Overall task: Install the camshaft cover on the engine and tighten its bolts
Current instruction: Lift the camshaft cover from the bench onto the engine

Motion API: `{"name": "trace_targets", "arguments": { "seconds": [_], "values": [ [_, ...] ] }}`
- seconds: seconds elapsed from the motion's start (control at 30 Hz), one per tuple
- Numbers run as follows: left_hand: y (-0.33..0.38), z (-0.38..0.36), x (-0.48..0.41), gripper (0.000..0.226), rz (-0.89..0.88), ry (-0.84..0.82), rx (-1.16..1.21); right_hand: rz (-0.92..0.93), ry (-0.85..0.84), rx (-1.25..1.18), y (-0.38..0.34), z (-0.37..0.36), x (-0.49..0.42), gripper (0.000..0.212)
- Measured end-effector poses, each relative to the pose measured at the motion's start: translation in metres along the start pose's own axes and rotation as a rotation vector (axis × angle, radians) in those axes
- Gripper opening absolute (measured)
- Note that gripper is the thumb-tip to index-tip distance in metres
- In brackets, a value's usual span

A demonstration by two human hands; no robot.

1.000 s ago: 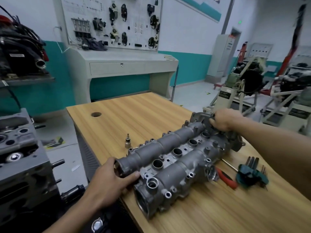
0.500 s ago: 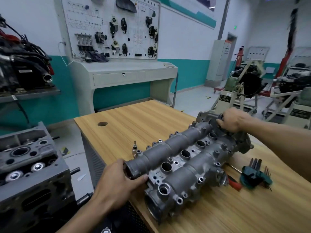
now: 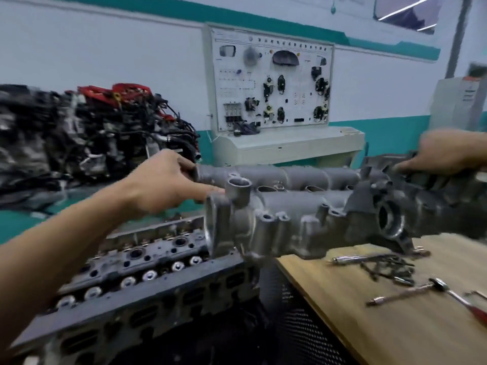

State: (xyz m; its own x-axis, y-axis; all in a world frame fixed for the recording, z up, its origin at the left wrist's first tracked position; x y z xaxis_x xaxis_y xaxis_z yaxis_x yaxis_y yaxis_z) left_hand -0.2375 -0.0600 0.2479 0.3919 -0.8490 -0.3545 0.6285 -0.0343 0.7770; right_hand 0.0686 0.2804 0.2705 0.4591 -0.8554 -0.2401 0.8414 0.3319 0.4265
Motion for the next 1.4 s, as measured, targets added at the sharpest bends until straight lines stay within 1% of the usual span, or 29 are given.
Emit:
{"name": "trace_targets", "arguments": {
  "seconds": [0.07,0.17,0.23,0.33,0.4,0.47,0.53,0.67,0.8,0.93,1.03,1.1,1.13,1.17,1.2,1.23,1.3,1.37,1.4],
  "values": [
    [-0.014,0.050,0.026,0.055,0.039,0.039,-0.018,0.064,0.019,-0.065,-0.056,0.026,0.013,0.062],
    [-0.043,0.116,0.067,0.044,0.096,0.134,0.006,0.204,0.031,-0.127,-0.145,0.055,0.017,0.062],
    [-0.061,0.149,0.091,0.025,0.100,0.153,-0.045,0.254,0.008,-0.147,-0.196,0.068,0.014,0.062],
    [-0.092,0.191,0.117,0.047,0.125,0.234,-0.148,0.321,0.012,-0.143,-0.259,0.094,0.016,0.063],
    [-0.114,0.208,0.129,0.053,0.156,0.268,-0.155,0.339,0.051,-0.164,-0.285,0.111,0.015,0.065],
    [-0.133,0.217,0.134,0.054,0.189,0.279,-0.140,0.342,0.090,-0.160,-0.302,0.120,0.012,0.068],
    [-0.149,0.221,0.129,0.052,0.213,0.263,-0.137,0.339,0.094,-0.170,-0.312,0.119,0.007,0.068],
    [-0.173,0.213,0.109,0.059,0.258,0.214,-0.093,0.301,0.071,-0.270,-0.314,0.097,-0.003,0.061],
    [-0.200,0.196,0.100,0.058,0.280,0.161,-0.144,0.267,0.001,-0.307,-0.313,0.065,-0.010,0.061],
    [-0.215,0.186,0.105,0.077,0.314,0.109,-0.174,0.290,-0.009,-0.368,-0.319,0.056,-0.019,0.057],
    [-0.213,0.189,0.105,0.076,0.332,0.091,-0.191,0.346,-0.003,-0.368,-0.320,0.052,-0.029,0.058],
    [-0.214,0.188,0.107,0.076,0.336,0.088,-0.201,0.325,-0.056,-0.404,-0.313,0.037,-0.043,0.064],
    [-0.215,0.187,0.108,0.076,0.338,0.085,-0.200,0.305,-0.104,-0.446,-0.307,0.026,-0.056,0.063],
    [-0.215,0.187,0.111,0.076,0.346,0.085,-0.196,0.272,-0.145,-0.484,-0.299,0.015,-0.069,0.057],
    [-0.214,0.189,0.113,0.073,0.348,0.101,-0.180,0.250,-0.159,-0.514,-0.291,0.003,-0.087,0.057],
    [-0.211,0.192,0.116,0.068,0.343,0.144,-0.128,0.255,-0.165,-0.537,-0.287,-0.012,-0.108,0.065],
    [-0.205,0.192,0.129,0.066,0.321,0.266,0.100,0.284,-0.121,-0.562,-0.286,-0.041,-0.144,0.077],
    [-0.204,0.176,0.141,0.081,0.282,0.338,0.296,0.274,-0.120,-0.639,-0.289,-0.061,-0.162,0.081],
    [-0.205,0.163,0.145,0.088,0.278,0.355,0.309,0.252,-0.162,-0.707,-0.296,-0.068,-0.159,0.083]
  ]
}}
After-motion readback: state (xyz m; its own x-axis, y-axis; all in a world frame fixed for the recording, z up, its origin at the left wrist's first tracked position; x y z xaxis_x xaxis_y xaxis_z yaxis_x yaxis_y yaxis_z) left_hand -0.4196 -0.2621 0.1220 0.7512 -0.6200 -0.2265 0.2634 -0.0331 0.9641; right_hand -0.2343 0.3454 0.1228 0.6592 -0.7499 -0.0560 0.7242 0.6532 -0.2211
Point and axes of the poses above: each hand's wrist, its own x-axis away from the middle knuckle, its own z-axis out of the back of the hand, y = z × x, the point moved 8 cm from there along -x, towards the middle knuckle, and after that the axes turned 14 degrees about x, right-handed, at the moved point
